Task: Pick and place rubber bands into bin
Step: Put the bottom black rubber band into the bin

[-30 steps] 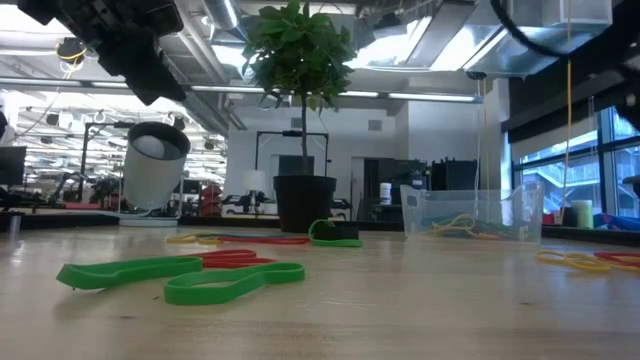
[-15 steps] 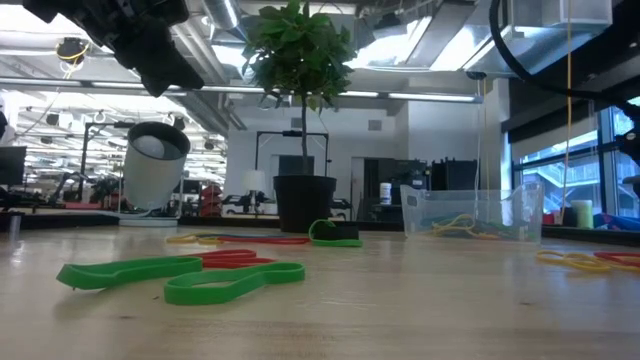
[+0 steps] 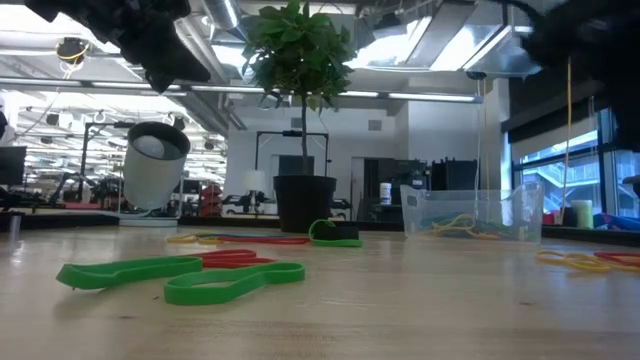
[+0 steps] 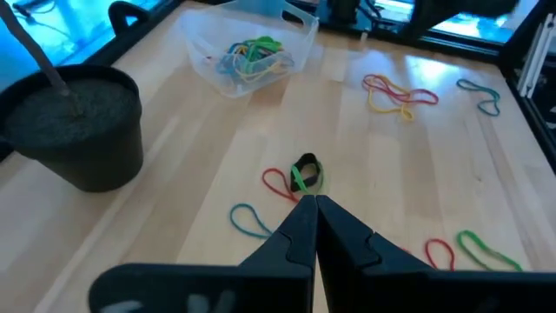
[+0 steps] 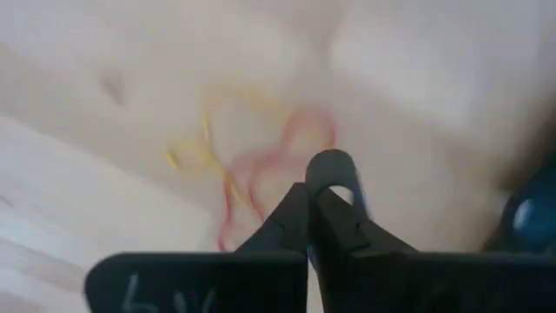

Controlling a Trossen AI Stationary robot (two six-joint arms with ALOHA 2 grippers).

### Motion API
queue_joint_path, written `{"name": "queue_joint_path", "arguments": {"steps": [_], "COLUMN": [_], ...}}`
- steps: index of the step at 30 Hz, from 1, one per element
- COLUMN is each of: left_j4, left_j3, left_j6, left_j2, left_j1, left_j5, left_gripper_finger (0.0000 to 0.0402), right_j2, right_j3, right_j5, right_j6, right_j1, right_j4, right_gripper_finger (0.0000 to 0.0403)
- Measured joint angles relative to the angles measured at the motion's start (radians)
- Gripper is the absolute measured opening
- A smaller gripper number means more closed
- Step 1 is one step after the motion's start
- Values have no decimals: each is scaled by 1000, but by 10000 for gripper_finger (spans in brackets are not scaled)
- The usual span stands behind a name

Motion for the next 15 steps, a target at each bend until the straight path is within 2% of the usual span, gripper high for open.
{"name": "queue_joint_path", "arguments": {"steps": [3, 6, 11, 15], "left_j4": [12, 10, 11, 10], "left_j3": [0, 0, 0, 0], "left_j6": [1, 1, 3, 3], "left_j2": [0, 0, 0, 0], "left_j1": [0, 0, 0, 0], "left_j5": [-1, -1, -21, -24], "left_gripper_finger": [2, 2, 2, 2], "right_j2": [-28, -33, -25, -13], "right_j3": [57, 110, 124, 122], "right_j5": [125, 193, 226, 226], "right_j6": [-168, -403, -755, -954], "right_j1": [-109, -253, -515, -697], "right_j4": [-25, -23, 66, 130], "right_gripper_finger": [3, 2, 2, 1]}}
